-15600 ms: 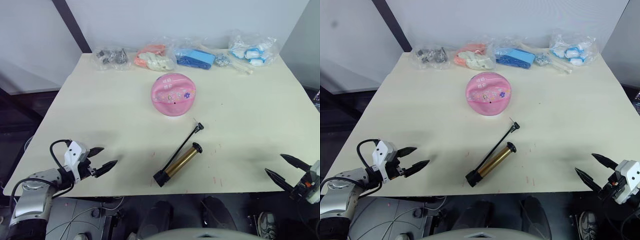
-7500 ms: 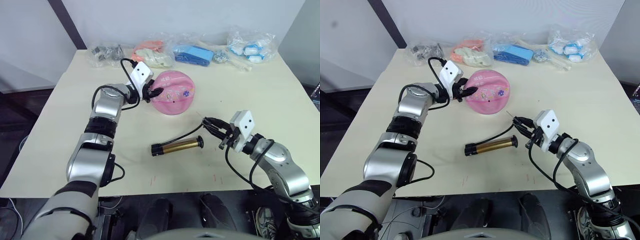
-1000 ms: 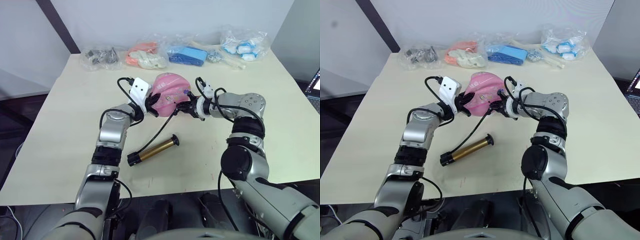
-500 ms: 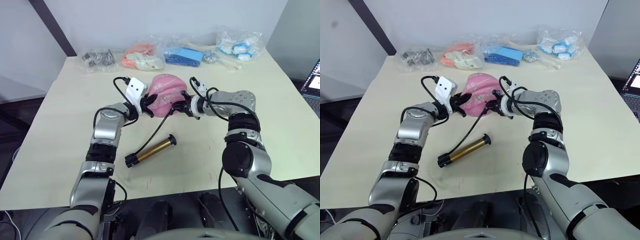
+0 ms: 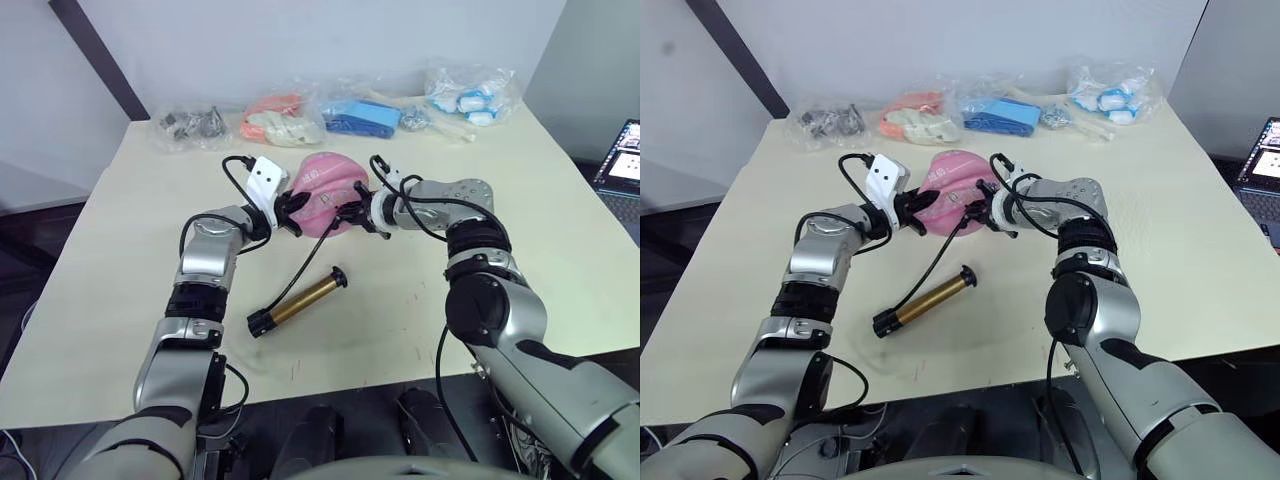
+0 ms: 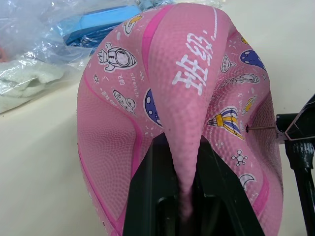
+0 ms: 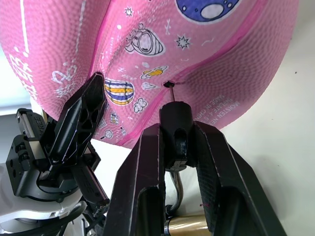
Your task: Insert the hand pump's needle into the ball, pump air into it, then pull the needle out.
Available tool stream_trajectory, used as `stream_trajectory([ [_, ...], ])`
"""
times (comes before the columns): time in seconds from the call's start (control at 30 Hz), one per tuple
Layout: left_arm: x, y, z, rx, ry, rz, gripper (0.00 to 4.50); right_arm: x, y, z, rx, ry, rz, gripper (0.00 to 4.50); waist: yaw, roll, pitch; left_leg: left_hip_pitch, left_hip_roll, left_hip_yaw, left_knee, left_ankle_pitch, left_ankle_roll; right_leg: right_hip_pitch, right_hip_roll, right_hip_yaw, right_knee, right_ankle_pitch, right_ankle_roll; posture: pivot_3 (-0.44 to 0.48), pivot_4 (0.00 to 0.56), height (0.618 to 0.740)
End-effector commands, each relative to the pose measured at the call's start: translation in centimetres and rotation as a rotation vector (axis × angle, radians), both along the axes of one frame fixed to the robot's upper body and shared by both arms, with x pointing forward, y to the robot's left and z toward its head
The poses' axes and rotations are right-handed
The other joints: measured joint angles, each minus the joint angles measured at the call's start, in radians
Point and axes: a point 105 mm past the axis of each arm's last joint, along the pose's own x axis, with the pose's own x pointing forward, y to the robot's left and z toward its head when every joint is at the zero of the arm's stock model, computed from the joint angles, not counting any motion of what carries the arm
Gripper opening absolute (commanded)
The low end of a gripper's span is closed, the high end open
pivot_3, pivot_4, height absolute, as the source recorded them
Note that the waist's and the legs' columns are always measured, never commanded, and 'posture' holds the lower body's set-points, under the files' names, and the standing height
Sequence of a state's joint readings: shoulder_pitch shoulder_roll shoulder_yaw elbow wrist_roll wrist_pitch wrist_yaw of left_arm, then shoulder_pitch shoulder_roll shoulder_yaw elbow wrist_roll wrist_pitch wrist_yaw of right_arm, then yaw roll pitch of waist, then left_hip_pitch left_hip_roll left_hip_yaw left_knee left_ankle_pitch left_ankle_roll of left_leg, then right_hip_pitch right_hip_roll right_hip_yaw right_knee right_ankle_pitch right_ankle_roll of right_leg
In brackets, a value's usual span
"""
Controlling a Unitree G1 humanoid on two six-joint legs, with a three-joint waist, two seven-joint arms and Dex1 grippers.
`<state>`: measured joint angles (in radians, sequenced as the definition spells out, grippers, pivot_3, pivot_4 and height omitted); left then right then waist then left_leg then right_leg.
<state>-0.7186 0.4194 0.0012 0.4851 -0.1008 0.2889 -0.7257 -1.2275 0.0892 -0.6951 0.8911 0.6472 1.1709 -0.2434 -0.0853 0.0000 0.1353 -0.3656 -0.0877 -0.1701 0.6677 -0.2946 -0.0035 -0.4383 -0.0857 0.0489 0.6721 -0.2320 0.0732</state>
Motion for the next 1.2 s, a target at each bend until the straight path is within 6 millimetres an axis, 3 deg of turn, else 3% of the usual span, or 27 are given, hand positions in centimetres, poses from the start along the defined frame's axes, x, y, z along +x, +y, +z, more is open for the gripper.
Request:
stream_trajectory([
  [0.03, -2.6, -3.3, -5.3, 0.014, 0.209, -0.192, 0.01, 1.8, 0.0, 3.2, 0.049, -0.114, -0.082, 0.35, -0.001, 0.000, 0.000, 0.000, 0.000, 0.000, 0.000, 0.000, 0.000, 0.000, 0.000, 0.000, 0.000, 0.000, 0.000, 0.000, 0.150, 0.740],
  [0.6, -3.1, -3.1, -6.0, 0.009, 0.237, -0.191, 0.01, 2.3, 1.4, 3.1, 0.071, -0.098, -0.111, 0.35, -0.011, 0.000, -0.010, 0.003, 0.001, 0.000, -0.002, 0.000, 0.000, 0.001, 0.000, 0.001, 0.000, 0.000, 0.000, 0.000, 0.150, 0.740],
  [1.07, -3.3, -3.1, -6.5, 0.008, 0.250, -0.191, 0.01, 2.8, 1.5, 2.5, 0.074, -0.096, -0.155, 0.35, -0.014, 0.001, -0.019, 0.004, 0.003, 0.001, -0.004, 0.000, 0.000, 0.001, 0.003, 0.002, -0.001, 0.000, 0.000, 0.000, 0.150, 0.740],
  [1.2, -3.0, -2.8, -6.4, 0.012, 0.243, -0.173, 0.01, 2.4, 1.2, 2.2, 0.021, -0.141, -0.097, 0.35, -0.014, 0.001, -0.020, 0.004, 0.003, 0.002, -0.004, 0.000, 0.000, 0.001, 0.004, 0.003, -0.002, 0.000, 0.000, 0.000, 0.150, 0.740],
])
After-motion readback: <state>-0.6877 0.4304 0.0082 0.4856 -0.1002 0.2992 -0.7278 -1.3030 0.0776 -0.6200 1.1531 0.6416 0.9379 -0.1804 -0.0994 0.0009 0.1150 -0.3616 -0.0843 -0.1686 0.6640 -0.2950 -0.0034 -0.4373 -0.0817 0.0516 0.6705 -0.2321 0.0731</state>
